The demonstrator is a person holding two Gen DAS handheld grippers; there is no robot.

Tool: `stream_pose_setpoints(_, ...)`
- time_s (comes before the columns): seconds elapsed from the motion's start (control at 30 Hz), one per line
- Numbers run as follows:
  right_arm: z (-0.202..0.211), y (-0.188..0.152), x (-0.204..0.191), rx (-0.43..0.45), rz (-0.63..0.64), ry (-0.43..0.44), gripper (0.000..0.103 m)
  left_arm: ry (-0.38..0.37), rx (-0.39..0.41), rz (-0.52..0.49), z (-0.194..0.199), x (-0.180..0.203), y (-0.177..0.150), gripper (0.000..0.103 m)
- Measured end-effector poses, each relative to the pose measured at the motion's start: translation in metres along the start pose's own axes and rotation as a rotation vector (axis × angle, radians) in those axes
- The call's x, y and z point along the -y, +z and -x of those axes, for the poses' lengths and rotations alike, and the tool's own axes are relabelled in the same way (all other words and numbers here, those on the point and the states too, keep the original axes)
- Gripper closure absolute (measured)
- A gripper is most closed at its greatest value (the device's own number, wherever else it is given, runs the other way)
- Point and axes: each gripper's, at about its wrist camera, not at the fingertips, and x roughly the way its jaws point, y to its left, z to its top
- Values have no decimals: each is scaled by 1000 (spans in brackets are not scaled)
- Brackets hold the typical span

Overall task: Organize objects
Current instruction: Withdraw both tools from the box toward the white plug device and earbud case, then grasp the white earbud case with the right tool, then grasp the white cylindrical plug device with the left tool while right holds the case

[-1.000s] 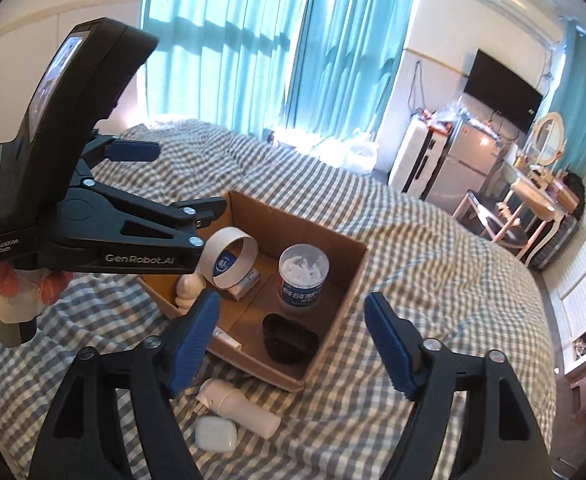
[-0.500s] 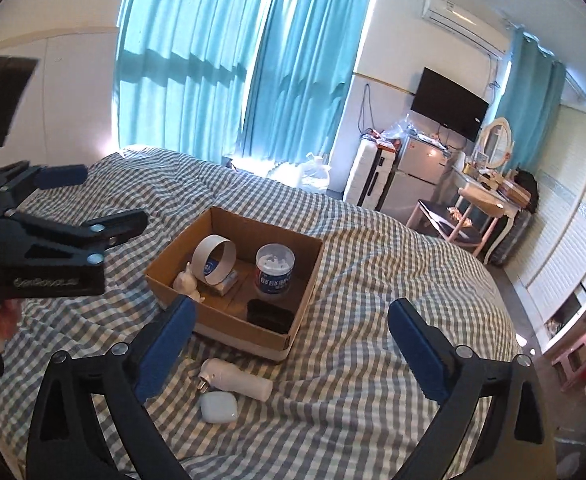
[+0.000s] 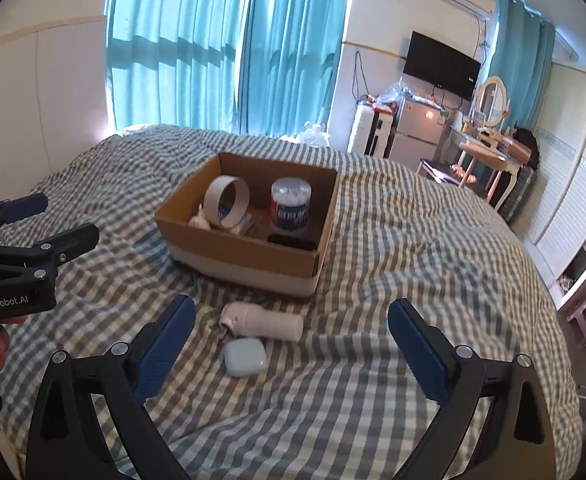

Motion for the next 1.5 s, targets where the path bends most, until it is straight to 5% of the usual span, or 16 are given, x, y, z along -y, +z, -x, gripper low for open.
stream_pose_setpoints(0.27,-63,-34,-9,-97,-50,51,5,52,-38,-14,-35,4,-36,3)
stream_pose_setpoints(0.57,-136,-53,-32,-298,-16,103,6,47,-165,63,-70,-15,-53,3)
stream_pose_setpoints(0.83,-180,-69,-41,-448,-7,120,43,44,-217,48,-84,-10,-58,3)
stream_pose_setpoints(1.07,-142,-62,-24,-340,-71,149,50,35,-224,19,-84,-2,-53,3)
stream_pose_setpoints(1.27,-90,-36,17,-204,-70,88,50,1,-224,-79,-95,34,-44,3)
stream_pose_setpoints(1.5,-92,-12,60,-179,-85,36,50,-88,-248,-221,-123,88,-40,3)
